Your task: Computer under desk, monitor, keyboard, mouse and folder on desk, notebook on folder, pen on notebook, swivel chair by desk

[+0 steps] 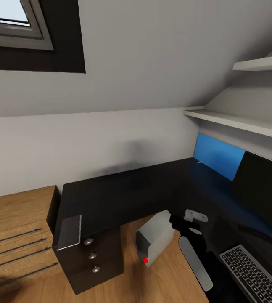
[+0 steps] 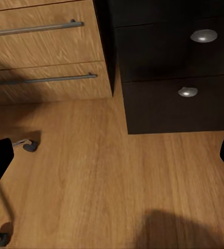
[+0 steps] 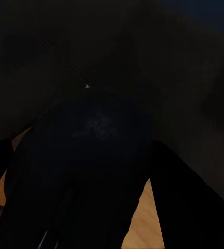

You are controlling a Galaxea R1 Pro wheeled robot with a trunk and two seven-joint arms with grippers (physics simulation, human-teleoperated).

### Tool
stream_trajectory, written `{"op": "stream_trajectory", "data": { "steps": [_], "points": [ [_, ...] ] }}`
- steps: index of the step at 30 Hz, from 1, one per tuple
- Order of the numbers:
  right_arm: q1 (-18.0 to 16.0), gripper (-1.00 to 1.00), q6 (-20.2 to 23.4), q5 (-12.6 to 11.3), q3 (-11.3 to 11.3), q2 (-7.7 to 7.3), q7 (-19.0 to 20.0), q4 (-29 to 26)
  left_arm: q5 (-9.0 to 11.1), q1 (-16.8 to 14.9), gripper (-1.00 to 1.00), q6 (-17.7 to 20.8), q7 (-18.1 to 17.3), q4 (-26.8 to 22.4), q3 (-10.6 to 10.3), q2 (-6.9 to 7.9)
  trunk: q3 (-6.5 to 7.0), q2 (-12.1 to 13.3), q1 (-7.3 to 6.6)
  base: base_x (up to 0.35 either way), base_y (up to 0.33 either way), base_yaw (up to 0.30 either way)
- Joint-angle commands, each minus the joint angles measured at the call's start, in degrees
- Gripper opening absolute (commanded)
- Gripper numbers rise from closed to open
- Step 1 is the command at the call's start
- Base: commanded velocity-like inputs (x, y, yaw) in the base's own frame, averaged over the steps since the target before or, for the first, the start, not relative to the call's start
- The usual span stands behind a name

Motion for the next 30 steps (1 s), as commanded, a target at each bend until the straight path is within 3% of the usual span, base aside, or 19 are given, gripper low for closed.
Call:
{"op": "stream_trajectory", "data": {
  "steps": [1,20,30],
  "points": [
    [-0.08,-1.00,0.06,-0.49,0.15,-0.06,-0.52,-0.07,0.22,-0.03,1.00,0.02,0.35,-0.03,-0.50,0.00,-0.13,-0.13,0.04,0.000,0.000,-0.095],
    [-0.10,-1.00,0.06,-0.44,0.36,-0.05,-0.24,2.07,0.29,-0.03,1.00,0.26,0.48,-0.03,-0.50,-0.02,-0.13,-0.13,0.04,0.000,-0.002,-0.249],
    [-0.12,-1.00,0.14,-0.22,0.65,-0.11,-0.08,3.30,0.31,-0.03,1.00,0.22,0.61,-0.03,-0.50,-0.03,-0.13,-0.13,0.04,0.114,-0.145,-0.226]
  ]
}}
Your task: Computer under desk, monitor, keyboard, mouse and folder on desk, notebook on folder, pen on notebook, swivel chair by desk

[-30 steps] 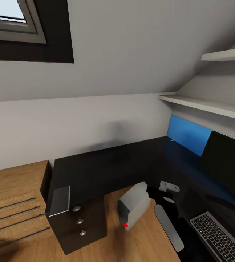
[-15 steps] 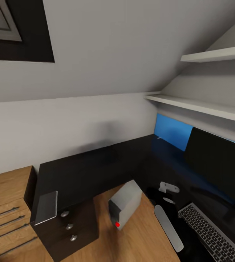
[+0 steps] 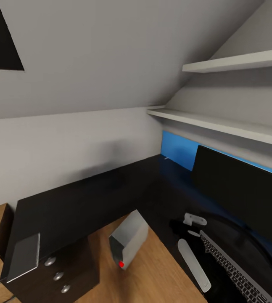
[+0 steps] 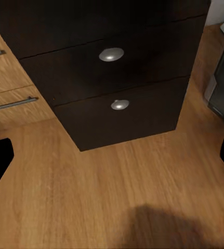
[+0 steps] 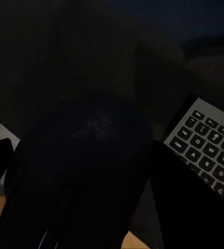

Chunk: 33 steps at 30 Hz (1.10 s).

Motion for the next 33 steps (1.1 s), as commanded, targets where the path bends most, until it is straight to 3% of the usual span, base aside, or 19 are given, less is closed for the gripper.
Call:
{"op": "stream_trajectory", "data": {
  "steps": [1,8,11,16,33],
  "points": [
    [-0.09,-1.00,0.05,-0.45,0.25,-0.08,-0.52,-0.04,0.23,-0.03,1.00,-0.11,0.35,-0.03,-0.50,0.02,-0.13,-0.12,0.06,0.232,-0.225,-0.055],
    [-0.20,-1.00,-0.39,-0.18,0.46,-0.09,-0.43,5.51,0.23,-0.03,1.00,-0.12,0.40,-0.03,-0.47,0.07,-0.13,-0.12,0.06,0.067,-0.075,-0.009],
    [-0.56,-1.00,-4.41,0.43,0.49,-0.09,-0.35,12.26,0.23,-0.03,1.00,-0.12,0.38,-0.03,-0.44,0.11,-0.13,-0.12,0.06,0.003,-0.004,0.000],
    [-0.62,-1.00,-5.41,1.42,0.52,-0.10,-0.34,13.66,0.23,-0.03,1.00,-0.12,0.30,-0.03,-0.43,0.12,-0.13,-0.12,0.06,0.044,0.000,0.000],
    [-1.03,-1.00,-5.82,1.88,0.55,-0.01,-0.33,15.64,0.23,-0.03,1.00,-0.12,0.34,-0.03,-0.50,-0.03,-0.13,-0.12,0.06,0.248,0.000,0.000]
  ]
}}
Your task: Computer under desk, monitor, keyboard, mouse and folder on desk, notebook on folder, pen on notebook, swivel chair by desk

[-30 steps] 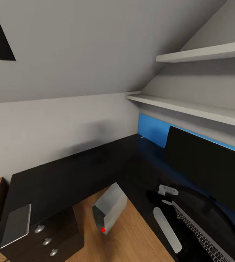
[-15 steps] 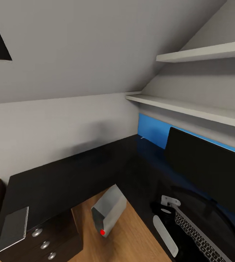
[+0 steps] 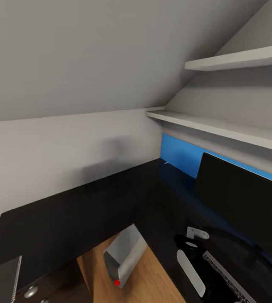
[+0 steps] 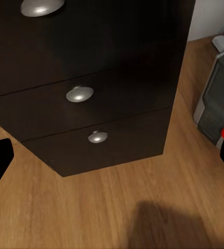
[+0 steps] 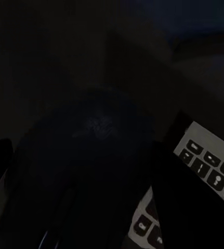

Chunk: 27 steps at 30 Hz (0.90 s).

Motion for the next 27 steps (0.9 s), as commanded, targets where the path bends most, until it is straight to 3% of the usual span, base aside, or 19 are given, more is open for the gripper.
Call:
{"op": "stream_trajectory", "data": {
  "steps": [1,6,12,14,16,19,23,27],
  "points": [
    [-0.14,-1.00,0.03,-0.42,0.22,-0.07,-0.49,0.37,0.22,-0.03,1.00,-0.09,0.31,-0.03,-0.49,0.00,-0.13,-0.13,0.05,0.061,0.000,0.000],
    [-1.42,-1.00,-5.00,-0.44,0.28,0.11,0.18,5.28,0.22,-0.03,1.00,-0.09,0.33,-0.03,-0.49,-0.08,-0.13,-0.13,0.05,0.014,0.000,0.000],
    [-3.28,-1.00,-12.67,0.54,0.30,0.18,9.85,12.83,0.22,-0.03,1.00,-0.09,0.29,-0.03,-0.49,-0.16,-0.13,-0.13,0.05,0.001,0.000,0.000],
    [-4.98,-1.00,-17.43,1.54,0.26,0.22,13.88,18.17,0.22,-0.03,1.00,-0.09,0.25,-0.03,-0.49,-0.18,-0.13,-0.13,0.05,0.000,0.000,0.000],
    [-6.23,-1.00,-18.91,1.75,0.24,0.67,14.93,21.47,0.22,-0.03,1.00,-0.09,0.22,-0.03,-0.49,-0.19,-0.13,-0.13,0.05,0.000,0.000,0.000],
    [-9.88,-1.00,-20.41,1.98,0.16,2.79,15.87,29.06,0.22,-0.03,1.00,-0.09,0.20,-0.03,-0.56,-0.19,-0.13,-0.13,0.05,0.000,0.000,0.000],
    [-12.15,-1.00,-22.17,1.76,0.04,3.54,16.07,33.89,0.22,-0.03,1.00,-0.09,0.19,-0.03,-0.58,-0.21,-0.13,-0.13,0.05,0.000,0.000,0.000],
    [-12.86,-1.00,-22.82,1.42,-0.25,3.62,16.05,35.15,0.22,-0.03,1.00,-0.11,0.31,-0.03,-0.58,-0.32,-0.13,-0.13,0.05,0.000,0.000,0.000]
  ]
}}
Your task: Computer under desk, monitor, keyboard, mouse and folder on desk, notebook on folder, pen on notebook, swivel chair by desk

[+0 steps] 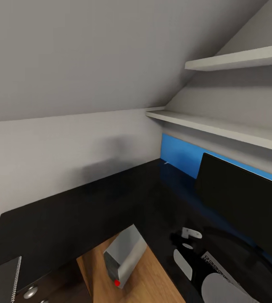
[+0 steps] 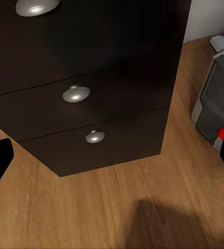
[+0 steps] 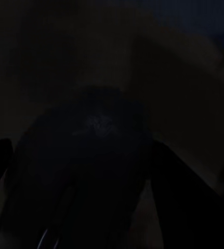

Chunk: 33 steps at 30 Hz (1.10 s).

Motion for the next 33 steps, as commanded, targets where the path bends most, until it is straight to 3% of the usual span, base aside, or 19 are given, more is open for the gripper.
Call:
{"op": "stream_trajectory", "data": {
  "steps": [1,4,10,12,20,33],
  "points": [
    [-0.24,-1.00,-0.25,-0.80,0.11,-0.07,-0.43,0.46,0.24,-0.05,1.00,-0.15,0.43,0.00,-0.49,-0.11,-0.13,-0.13,0.04,0.000,0.000,0.000],
    [-0.64,-1.00,-0.34,-0.96,-1.77,-0.17,-0.43,1.08,0.24,-0.05,1.00,-0.15,0.53,-0.04,-0.49,-0.57,-0.13,-0.13,0.04,0.000,0.000,0.000],
    [-1.76,-1.00,-0.44,-2.70,-12.88,-0.58,-0.44,1.59,0.31,-0.05,1.00,-0.12,0.65,-0.06,-0.38,-1.52,-0.13,-0.13,0.04,0.000,0.000,0.000],
    [-1.85,-1.00,-0.52,-2.90,-15.03,-0.63,-0.44,1.63,0.34,-0.05,1.00,-0.12,0.67,-0.07,-0.34,-1.59,-0.13,-0.13,0.04,0.000,0.000,0.000],
    [-1.91,-1.00,-0.57,-3.03,-16.53,-0.66,-0.47,1.65,0.48,-0.05,1.00,-0.11,0.74,-0.07,-0.32,-1.64,-0.13,-0.13,0.04,0.000,0.000,0.000],
    [-1.91,-1.00,-0.54,-2.67,-16.52,-0.61,-0.68,1.63,0.50,-0.05,1.00,-0.11,0.75,-0.07,-0.31,-1.64,-2.47,-5.34,2.89,0.000,0.000,0.000]
  ]
}}
